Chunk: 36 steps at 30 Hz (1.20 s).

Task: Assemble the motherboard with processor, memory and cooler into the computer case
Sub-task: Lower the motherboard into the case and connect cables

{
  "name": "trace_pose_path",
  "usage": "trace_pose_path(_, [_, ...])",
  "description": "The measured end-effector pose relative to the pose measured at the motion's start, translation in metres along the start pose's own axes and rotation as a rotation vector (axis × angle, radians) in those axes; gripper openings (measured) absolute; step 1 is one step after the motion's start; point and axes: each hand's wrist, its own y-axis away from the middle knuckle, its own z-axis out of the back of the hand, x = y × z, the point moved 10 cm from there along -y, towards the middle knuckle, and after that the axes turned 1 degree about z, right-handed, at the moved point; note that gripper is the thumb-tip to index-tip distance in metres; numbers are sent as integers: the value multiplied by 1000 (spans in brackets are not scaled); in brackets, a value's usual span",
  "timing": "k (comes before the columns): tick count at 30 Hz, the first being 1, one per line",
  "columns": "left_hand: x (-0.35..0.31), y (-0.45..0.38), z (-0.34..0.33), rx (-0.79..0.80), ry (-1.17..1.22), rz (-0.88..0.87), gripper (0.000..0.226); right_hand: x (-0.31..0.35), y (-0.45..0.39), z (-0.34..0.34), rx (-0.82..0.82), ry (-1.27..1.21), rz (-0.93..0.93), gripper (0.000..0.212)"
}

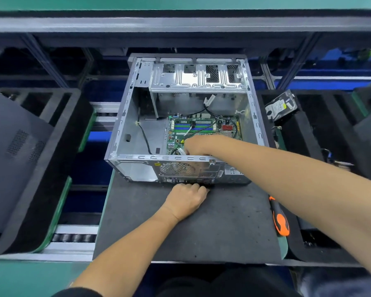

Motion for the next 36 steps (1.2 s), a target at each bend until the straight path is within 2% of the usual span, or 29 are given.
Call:
trace_pose_path(3, [8, 7, 1, 0, -35, -49, 39, 4, 2, -9, 85, -15, 10, 35])
trace_pose_path(5, [9, 8, 1, 0, -59, -95, 38, 4, 1, -14, 148, -18, 22, 10])
trace_pose_path(10, [16, 7, -2, 3, -70, -137, 36, 8, -2, -22, 206, -94, 44, 18])
trace_pose_path(12, [17, 7, -2, -8, -70, -135, 34, 7, -5, -20, 191, -111, 35, 6])
trace_pose_path(14, [18, 7, -2, -15, -71, -128, 32, 6, -7, -20, 183, -68, 39, 28])
trace_pose_path(16, [18, 7, -2, -23, -67, -119, 32, 7, -7, -19, 177, -31, 53, 33])
trace_pose_path(23, [20, 7, -3, -23, -43, -103, 32, 3, -3, -16, 199, -79, 67, 10])
trace_pose_path(25, [20, 7, -2, -28, -37, -99, 32, 1, -4, -15, 195, -85, 60, 11])
trace_pose_path(28, [20, 7, -3, -27, -42, -97, 31, -2, -4, -17, 213, -119, 45, 26])
trace_pose_path(33, [19, 8, 0, -55, -31, -107, 32, 1, -8, -19, 177, -98, 65, 8])
trace_pose_path(36, [17, 8, 2, -69, -29, -115, 32, 5, -11, -15, 95, -71, 78, 12])
